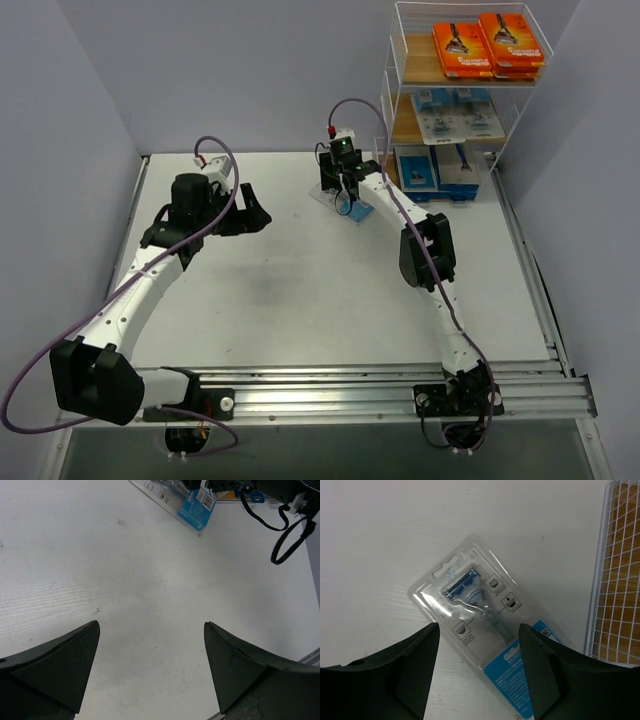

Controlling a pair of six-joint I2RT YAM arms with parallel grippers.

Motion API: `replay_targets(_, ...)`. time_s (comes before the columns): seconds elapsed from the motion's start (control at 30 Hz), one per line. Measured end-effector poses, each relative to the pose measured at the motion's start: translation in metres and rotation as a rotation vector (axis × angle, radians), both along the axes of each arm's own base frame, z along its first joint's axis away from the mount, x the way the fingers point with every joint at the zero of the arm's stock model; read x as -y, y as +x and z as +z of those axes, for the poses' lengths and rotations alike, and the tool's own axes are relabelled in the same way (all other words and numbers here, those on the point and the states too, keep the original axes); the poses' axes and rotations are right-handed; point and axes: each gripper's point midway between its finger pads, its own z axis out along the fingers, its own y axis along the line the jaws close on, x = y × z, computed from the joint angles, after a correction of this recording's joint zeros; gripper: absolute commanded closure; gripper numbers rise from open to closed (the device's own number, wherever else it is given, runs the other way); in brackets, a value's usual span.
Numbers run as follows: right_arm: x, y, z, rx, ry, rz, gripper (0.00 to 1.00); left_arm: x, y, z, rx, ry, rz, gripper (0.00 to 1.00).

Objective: Place and organize the shaving razors onto the shelf
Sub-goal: Grab a shaving razor with the right arm

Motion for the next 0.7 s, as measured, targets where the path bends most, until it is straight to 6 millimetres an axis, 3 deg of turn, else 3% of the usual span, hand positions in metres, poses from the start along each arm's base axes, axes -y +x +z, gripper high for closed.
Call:
replay_targets(0.13,0.021,0.011,-0.03,-0.035,-0.041,-0.017,0.39,0.003,0.0,-0.008,-0.026,-0.001,-0.013,0.06)
replay_targets(0.33,0.022,0.008,-0.064,-0.091,-0.066,0.008,0.39,0.008,0.001,-0.016,-0.056,-0.009,-0.037,0.06)
replay_targets(0.5,0.015,0.007,-0.075,-0.106,-0.046,0.044,0.46,0.01,0.0,-0.019,-0.069,-0.014,-0.049,0.06)
replay_targets(0.7,0.004,-0.003,-0.077,-0.102,0.006,0.129,0.64,0.011,0.0,-0.018,-0.069,-0.016,-0.053,0.06)
